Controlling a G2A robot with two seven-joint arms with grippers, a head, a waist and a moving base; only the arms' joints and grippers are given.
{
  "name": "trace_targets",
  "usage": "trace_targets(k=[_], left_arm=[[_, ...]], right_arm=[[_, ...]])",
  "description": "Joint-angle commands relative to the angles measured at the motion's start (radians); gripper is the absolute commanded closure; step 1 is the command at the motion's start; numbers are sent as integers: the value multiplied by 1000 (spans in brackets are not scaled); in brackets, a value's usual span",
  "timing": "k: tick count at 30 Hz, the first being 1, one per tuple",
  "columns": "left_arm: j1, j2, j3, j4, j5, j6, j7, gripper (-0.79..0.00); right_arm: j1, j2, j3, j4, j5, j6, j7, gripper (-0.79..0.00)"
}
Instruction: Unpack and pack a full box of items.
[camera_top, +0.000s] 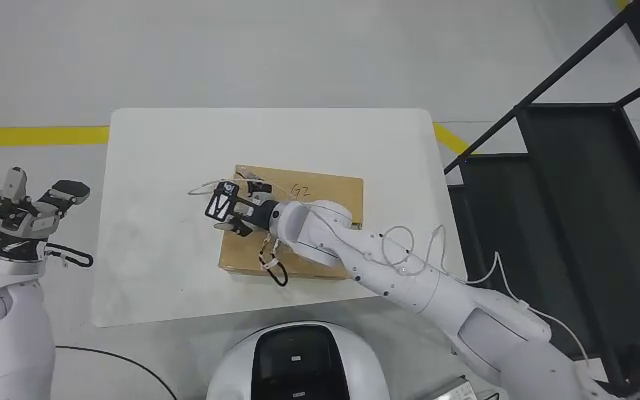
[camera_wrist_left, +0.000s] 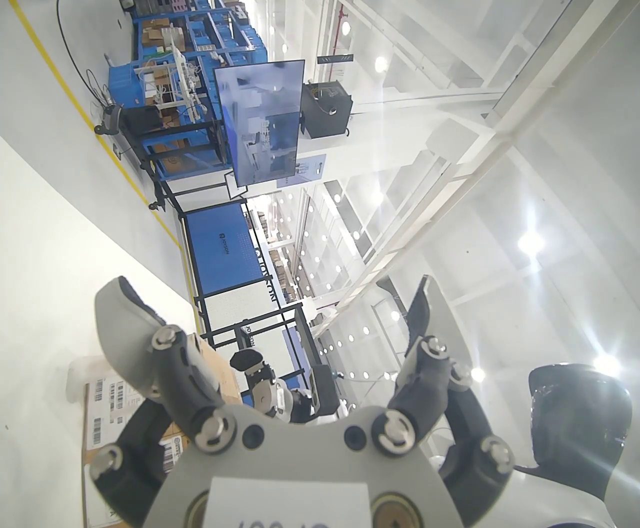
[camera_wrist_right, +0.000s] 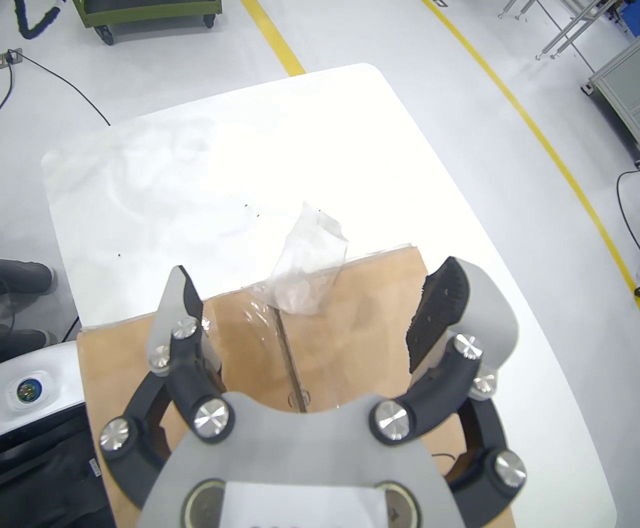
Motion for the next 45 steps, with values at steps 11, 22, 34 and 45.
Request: trace_targets(k=[11,22,34,45], left_arm=[[0,0,0,0,0,0,0,-785],[0,0,0,0,0,0,0,-785],[0,0,0,0,0,0,0,-785],[0,0,0,0,0,0,0,-785]], right_arm=[[28,-62,-38,62,-101,124,56,-785],[-48,-44,49,-26,-234,175,156,-785],[-237,5,201,-208,-352,192,207,-785],[-427,38,304,-397,-412,172,171,-785]])
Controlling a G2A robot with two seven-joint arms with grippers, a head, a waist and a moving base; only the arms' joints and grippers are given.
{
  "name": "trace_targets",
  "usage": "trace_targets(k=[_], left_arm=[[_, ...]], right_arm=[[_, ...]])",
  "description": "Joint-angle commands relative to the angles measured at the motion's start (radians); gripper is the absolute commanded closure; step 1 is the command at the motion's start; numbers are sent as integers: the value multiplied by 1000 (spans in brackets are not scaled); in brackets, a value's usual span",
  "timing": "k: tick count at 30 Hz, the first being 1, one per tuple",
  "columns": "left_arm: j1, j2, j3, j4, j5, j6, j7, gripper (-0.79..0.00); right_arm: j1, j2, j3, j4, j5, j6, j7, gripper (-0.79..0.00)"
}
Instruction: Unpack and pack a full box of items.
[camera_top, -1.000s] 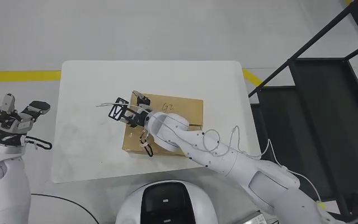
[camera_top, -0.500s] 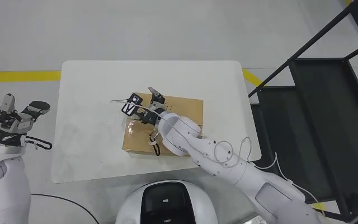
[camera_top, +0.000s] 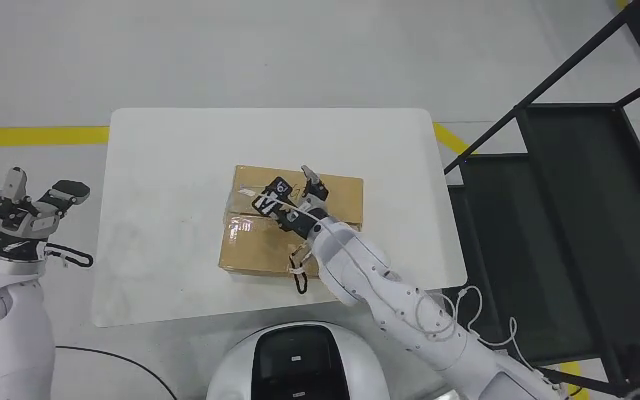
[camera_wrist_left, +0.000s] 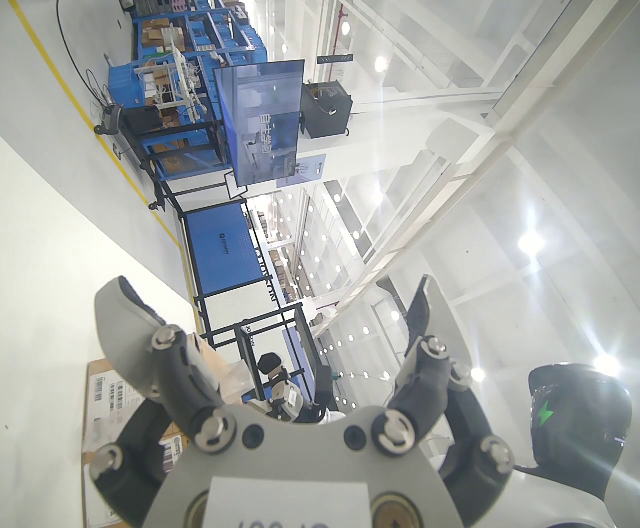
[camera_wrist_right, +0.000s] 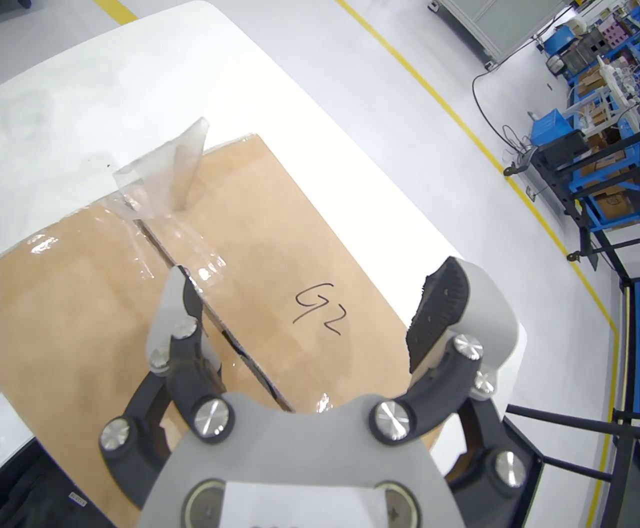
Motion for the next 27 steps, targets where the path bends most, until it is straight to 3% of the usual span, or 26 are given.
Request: trace_targets(k=[1,5,10,19,21,22,23,27], left_arm=[[0,0,0,0,0,0,0,-785],[0,0,0,0,0,0,0,-785],[0,0,0,0,0,0,0,-785],[0,0,0,0,0,0,0,-785],[0,0,0,0,0,0,0,-785],[0,0,0,0,0,0,0,-785],[0,0,0,0,0,0,0,-785],[0,0,0,0,0,0,0,-785]], right_arm=[[-19,2,8,-21,25,-37,-59,-785],[-14,1,16,-3,46,-88,-123,-785],[64,-22,-23,98,89,-123,-153,-785],[174,-64,-77,212,103,-88,-143,-785],[178,-69,-78,221,102,-81,-130,-613],[180,-71,-78,223,99,-80,-119,-462],[179,-72,-78,222,100,-82,-114,-360],[170,-76,-74,211,103,-94,-97,-271]])
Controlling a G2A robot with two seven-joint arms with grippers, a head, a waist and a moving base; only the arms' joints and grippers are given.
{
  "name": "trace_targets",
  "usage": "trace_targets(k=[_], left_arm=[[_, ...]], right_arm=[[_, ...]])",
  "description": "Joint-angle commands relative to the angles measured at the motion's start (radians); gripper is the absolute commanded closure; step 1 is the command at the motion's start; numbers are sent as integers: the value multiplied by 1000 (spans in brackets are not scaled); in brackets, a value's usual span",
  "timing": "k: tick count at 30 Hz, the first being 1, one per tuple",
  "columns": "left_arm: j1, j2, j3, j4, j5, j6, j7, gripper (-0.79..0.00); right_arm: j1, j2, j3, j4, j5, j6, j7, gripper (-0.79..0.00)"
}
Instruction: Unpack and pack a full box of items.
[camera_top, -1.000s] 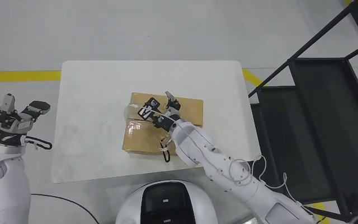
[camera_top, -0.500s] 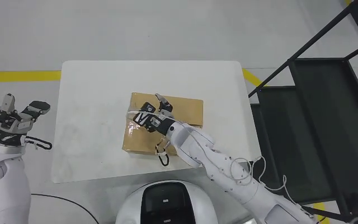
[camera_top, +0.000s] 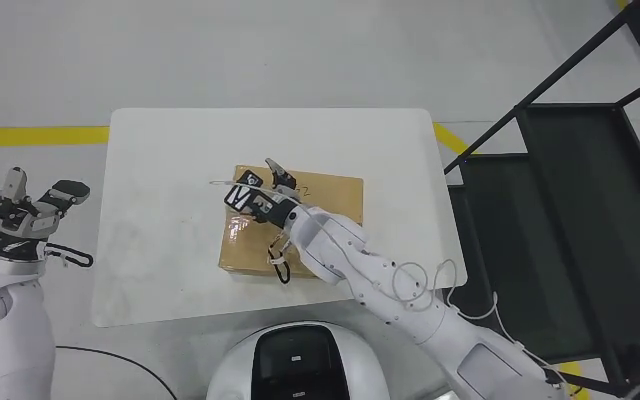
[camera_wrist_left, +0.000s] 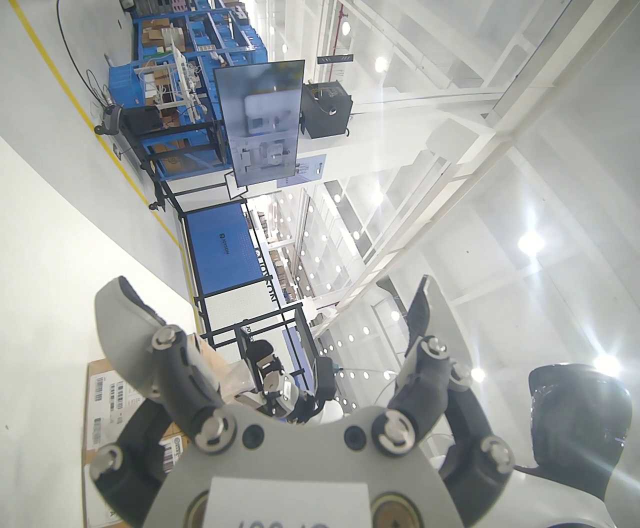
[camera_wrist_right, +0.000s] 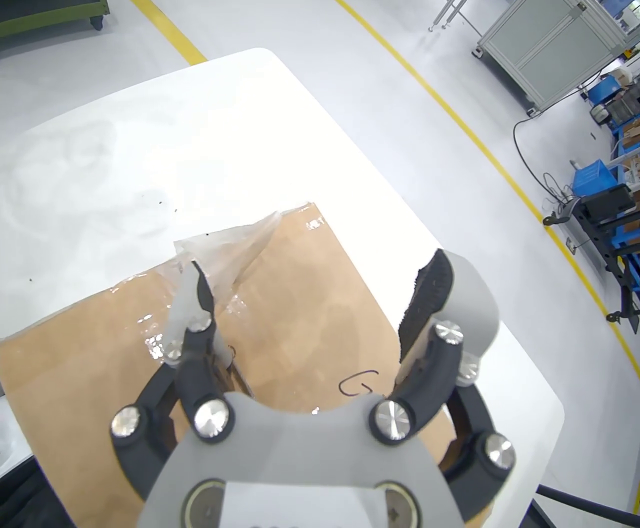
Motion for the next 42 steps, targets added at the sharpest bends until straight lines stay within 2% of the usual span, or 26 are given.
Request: trace_targets(k=[1,2,3,4,15,19,20,21,22,26,31,35,42], left_arm=[[0,0,0,0,0,0,0,-785],[0,0,0,0,0,0,0,-785],[0,0,0,0,0,0,0,-785],[0,0,0,0,0,0,0,-785],[0,0,0,0,0,0,0,-785],[0,0,0,0,0,0,0,-785],[0,0,0,0,0,0,0,-785],[0,0,0,0,0,0,0,-785],[0,0,0,0,0,0,0,-785],[0,0,0,0,0,0,0,-785],[0,0,0,0,0,0,0,-785],[0,0,0,0,0,0,0,-785],[0,0,0,0,0,0,0,-785]], right_arm=[[-6,-1,2,-8,-3,-4,5,-249],[-8,-2,3,-10,-6,-6,7,-175],[-10,-2,5,-11,-8,-8,9,-62],[-11,-3,6,-10,-10,-9,9,0],[-12,-19,-5,-1,0,-40,0,0],[-25,-23,-3,-25,-23,-19,-1,0],[-32,-22,-1,-39,-38,-12,3,-108],[-41,-21,1,-56,-55,-6,10,-723],[-51,-19,3,-74,-70,-5,18,-785],[-91,-11,10,-148,-145,-16,58,-785],[-100,-6,-7,-194,-201,-136,103,-785],[-66,-16,-30,-167,-213,-177,105,-785],[12,-42,-74,-78,-280,-174,118,-785]])
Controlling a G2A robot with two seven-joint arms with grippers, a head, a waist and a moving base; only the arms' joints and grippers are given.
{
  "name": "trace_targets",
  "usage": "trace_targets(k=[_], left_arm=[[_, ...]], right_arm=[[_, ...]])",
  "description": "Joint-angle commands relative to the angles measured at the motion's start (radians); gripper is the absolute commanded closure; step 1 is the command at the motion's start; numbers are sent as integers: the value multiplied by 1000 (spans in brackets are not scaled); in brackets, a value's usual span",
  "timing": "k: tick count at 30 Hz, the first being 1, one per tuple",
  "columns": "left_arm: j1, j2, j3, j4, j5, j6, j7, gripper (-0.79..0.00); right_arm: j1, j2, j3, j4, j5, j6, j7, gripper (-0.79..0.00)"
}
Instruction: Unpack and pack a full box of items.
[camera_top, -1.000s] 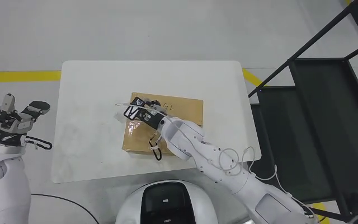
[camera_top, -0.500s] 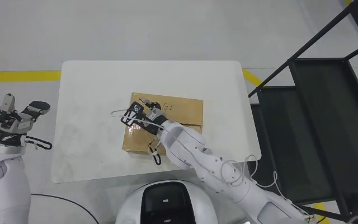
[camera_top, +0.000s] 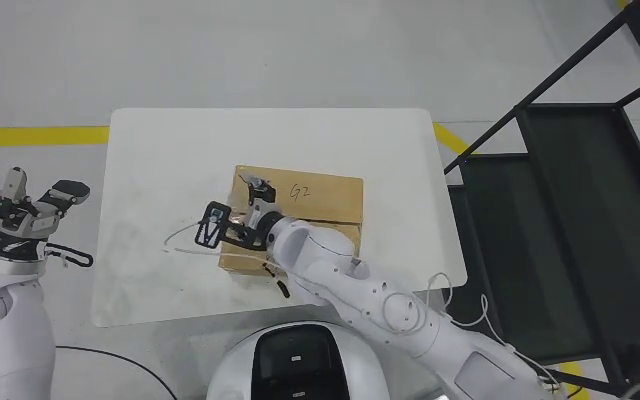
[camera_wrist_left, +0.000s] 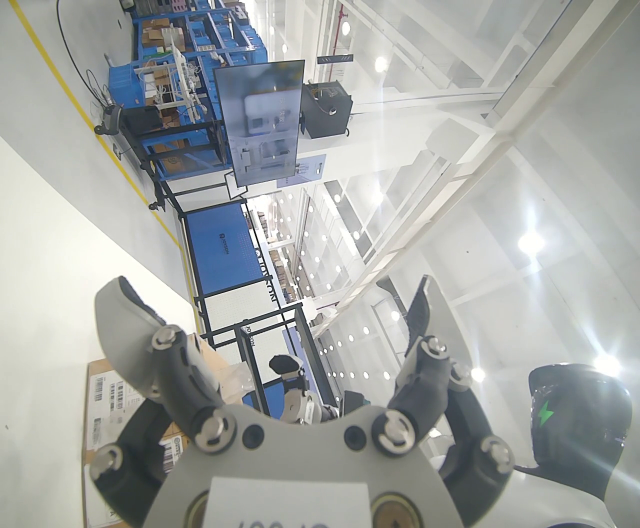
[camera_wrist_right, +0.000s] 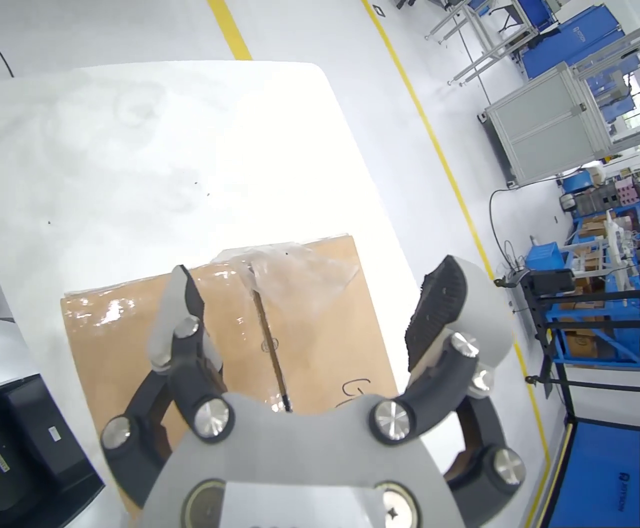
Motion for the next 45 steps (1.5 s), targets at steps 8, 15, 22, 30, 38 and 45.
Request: trace_targets(k=[8,15,22,30,38,45], left_arm=[[0,0,0,0,0,0,0,-785],[0,0,0,0,0,0,0,-785],[0,0,0,0,0,0,0,-785],[0,0,0,0,0,0,0,-785],[0,0,0,0,0,0,0,-785],[0,0,0,0,0,0,0,-785]], right_arm=[[52,-27,-26,69,-73,18,41,-785],[63,-38,-25,79,-143,6,103,-785],[61,-48,-13,97,-162,1,107,-785],[80,-68,-29,138,-201,-11,103,-785],[50,-69,-1,120,-213,-27,70,-785],[72,-86,10,172,-197,8,19,-785]])
